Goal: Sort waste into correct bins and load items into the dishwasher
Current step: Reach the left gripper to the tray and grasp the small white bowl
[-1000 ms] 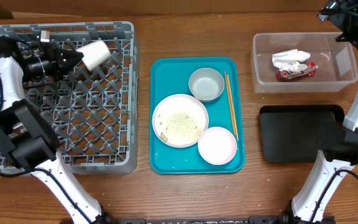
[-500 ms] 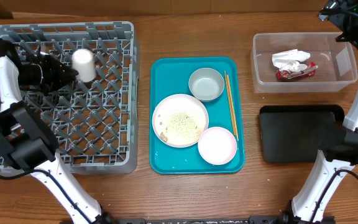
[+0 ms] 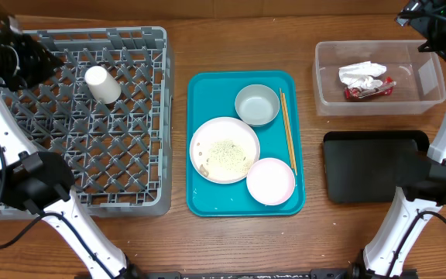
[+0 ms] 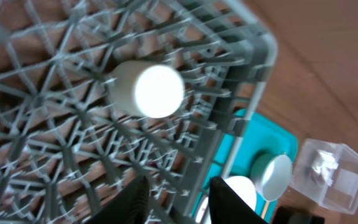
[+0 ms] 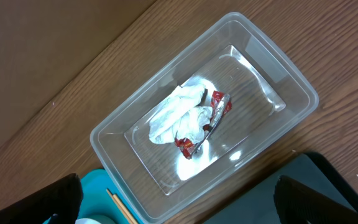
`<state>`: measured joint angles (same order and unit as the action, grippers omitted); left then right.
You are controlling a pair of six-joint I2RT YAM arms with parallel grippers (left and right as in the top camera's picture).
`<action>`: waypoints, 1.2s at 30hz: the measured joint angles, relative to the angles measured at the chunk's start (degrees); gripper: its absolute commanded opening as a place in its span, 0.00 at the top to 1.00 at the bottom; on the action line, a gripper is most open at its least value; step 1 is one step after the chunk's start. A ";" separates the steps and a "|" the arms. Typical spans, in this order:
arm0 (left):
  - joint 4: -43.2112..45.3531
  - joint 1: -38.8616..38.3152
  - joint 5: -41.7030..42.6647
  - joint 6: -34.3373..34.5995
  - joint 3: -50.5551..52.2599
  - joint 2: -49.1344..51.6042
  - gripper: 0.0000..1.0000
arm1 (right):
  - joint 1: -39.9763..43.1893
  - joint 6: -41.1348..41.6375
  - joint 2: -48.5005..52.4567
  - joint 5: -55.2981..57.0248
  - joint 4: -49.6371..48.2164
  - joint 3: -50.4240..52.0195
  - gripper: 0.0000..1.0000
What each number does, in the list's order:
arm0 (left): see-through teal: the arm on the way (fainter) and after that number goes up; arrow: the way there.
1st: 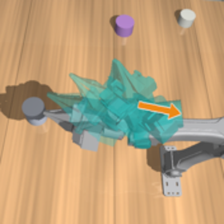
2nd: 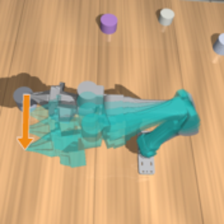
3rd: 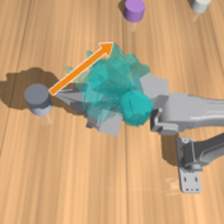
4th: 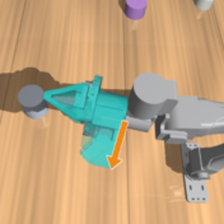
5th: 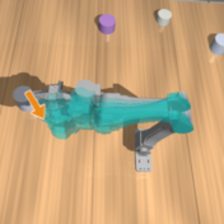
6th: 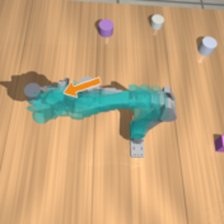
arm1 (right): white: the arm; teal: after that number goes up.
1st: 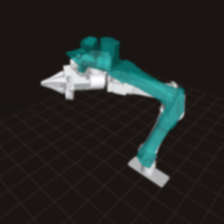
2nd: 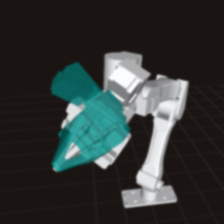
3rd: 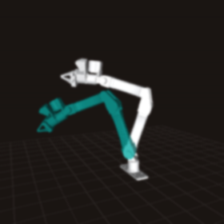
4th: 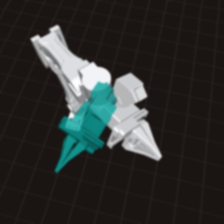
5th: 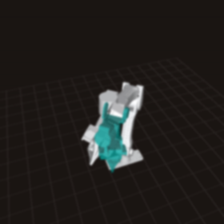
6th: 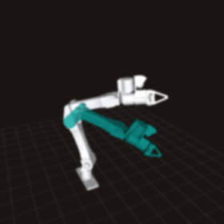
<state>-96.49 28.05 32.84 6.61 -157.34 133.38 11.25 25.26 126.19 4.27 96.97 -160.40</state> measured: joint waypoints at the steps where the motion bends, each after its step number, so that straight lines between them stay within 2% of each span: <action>1: 0.00 -0.48 1.53 -0.79 -0.35 -0.48 0.38 | 0.00 -0.02 0.02 0.02 0.00 0.00 0.00; 2: 0.00 -1.22 3.28 -1.29 -0.61 -1.01 0.22 | 0.00 -0.04 0.02 0.02 -0.02 0.00 0.00; 3: 0.00 -2.16 5.01 -1.64 -0.74 -1.55 0.00 | 0.00 -0.02 0.02 0.00 -0.02 0.00 0.00; 5: -0.02 -4.87 8.39 -2.14 -0.90 -2.69 0.00 | 0.00 0.00 0.00 0.00 -0.02 0.00 0.00; 11: -0.02 -18.32 12.33 -2.73 -1.07 -3.98 0.14 | 0.00 -0.02 0.02 0.02 -0.02 0.00 0.00; 12: 0.00 -20.65 11.80 -2.69 -1.07 -3.98 0.20 | 0.00 -0.02 0.00 0.00 -0.02 0.00 0.00; 15: 0.02 -29.38 5.99 -2.58 -1.07 -3.98 0.36 | 0.00 0.00 0.00 0.02 -0.02 0.00 0.00; 17: 0.09 -35.80 -0.87 -2.05 -1.07 -3.93 0.41 | 0.00 -0.02 0.02 0.02 -0.02 0.00 0.00; 20: 0.57 -46.66 -14.36 0.39 -1.07 -3.56 0.41 | 0.00 0.00 0.02 0.02 0.00 0.00 0.00; 25: 4.31 -59.54 -27.71 4.52 -1.31 0.42 0.41 | 0.00 -0.02 0.00 0.00 -0.02 0.00 0.00; 28: 6.56 -63.95 -31.23 5.51 -1.31 4.94 0.39 | 0.00 0.00 0.00 0.00 -0.02 0.00 0.00; 36: 8.85 -68.11 -34.73 5.95 -1.27 14.71 0.44 | 0.00 0.00 0.02 0.00 -0.02 0.00 0.00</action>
<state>-87.64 -40.05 -1.89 12.56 -158.60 148.09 11.25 25.26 126.21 4.27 96.95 -160.40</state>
